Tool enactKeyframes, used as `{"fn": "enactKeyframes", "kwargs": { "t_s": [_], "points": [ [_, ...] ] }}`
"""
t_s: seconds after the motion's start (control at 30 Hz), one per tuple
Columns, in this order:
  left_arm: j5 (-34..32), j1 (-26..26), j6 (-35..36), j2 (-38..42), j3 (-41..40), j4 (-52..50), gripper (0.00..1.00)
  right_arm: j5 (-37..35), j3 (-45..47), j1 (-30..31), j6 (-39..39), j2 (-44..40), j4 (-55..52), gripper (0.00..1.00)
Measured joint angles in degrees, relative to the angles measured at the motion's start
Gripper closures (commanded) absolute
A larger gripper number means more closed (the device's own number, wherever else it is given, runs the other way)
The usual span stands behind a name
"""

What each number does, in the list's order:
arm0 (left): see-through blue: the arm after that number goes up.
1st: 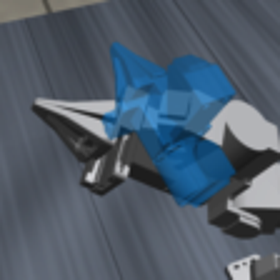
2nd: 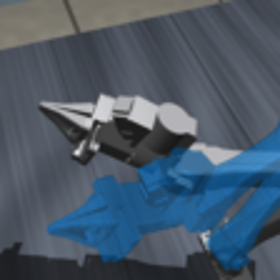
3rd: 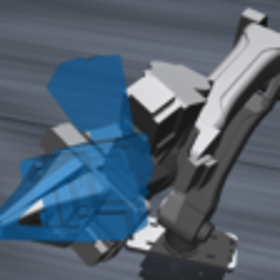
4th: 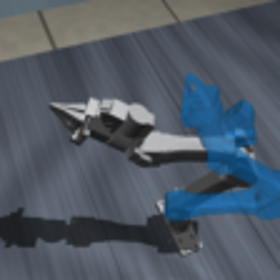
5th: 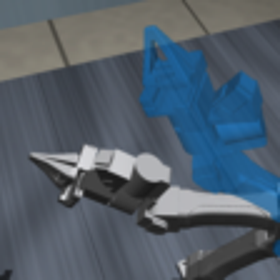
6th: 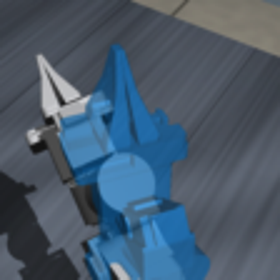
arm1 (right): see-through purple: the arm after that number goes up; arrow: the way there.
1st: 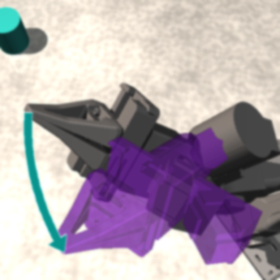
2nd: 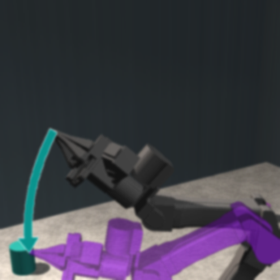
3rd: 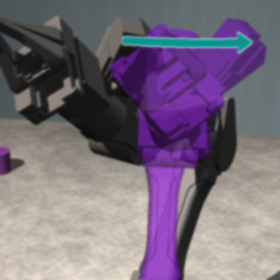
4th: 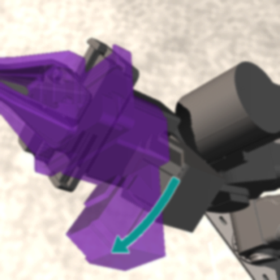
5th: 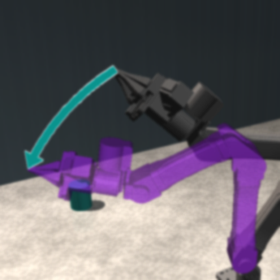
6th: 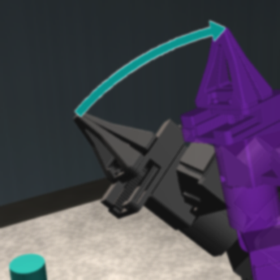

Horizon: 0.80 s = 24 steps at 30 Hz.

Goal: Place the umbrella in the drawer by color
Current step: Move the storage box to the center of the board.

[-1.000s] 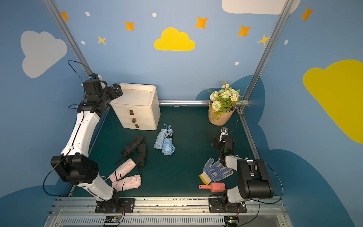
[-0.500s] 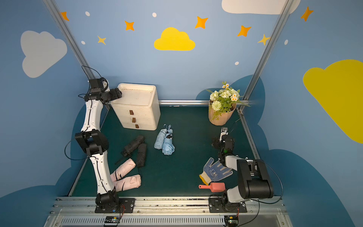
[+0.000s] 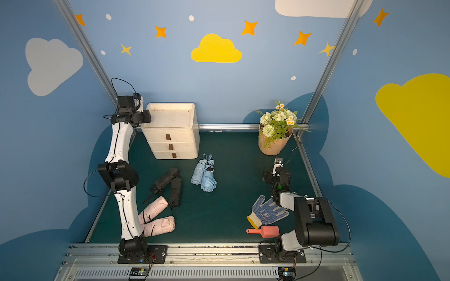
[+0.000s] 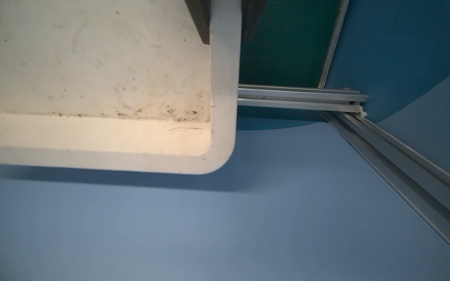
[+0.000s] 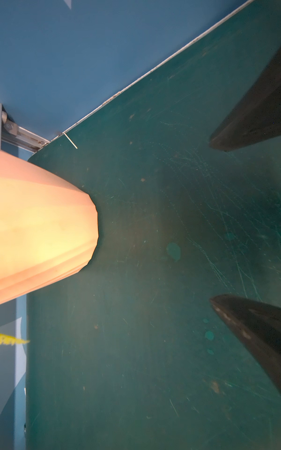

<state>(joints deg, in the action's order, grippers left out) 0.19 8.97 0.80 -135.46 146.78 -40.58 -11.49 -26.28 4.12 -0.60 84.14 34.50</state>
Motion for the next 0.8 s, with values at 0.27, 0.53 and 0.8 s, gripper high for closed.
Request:
{"fn": "enactKeyframes", "kwargs": {
  "t_s": [0.27,0.53,0.8],
  "points": [
    [-11.0,-6.2,-6.3,12.3,-17.0,2.0,0.97,-9.8,-1.6,4.0,-2.8,-12.5,-10.9,0.02],
    [-17.9,-16.8,-16.4,23.0,-36.1,9.9,0.97,-10.5,-9.3,5.9,-12.7,-28.7,-30.3,0.02],
    [-17.6,-24.1,-21.1,31.7,-48.7,15.2,0.97,-1.4,-10.4,13.0,-16.3,-35.4,-42.3,0.12]
  ]
}}
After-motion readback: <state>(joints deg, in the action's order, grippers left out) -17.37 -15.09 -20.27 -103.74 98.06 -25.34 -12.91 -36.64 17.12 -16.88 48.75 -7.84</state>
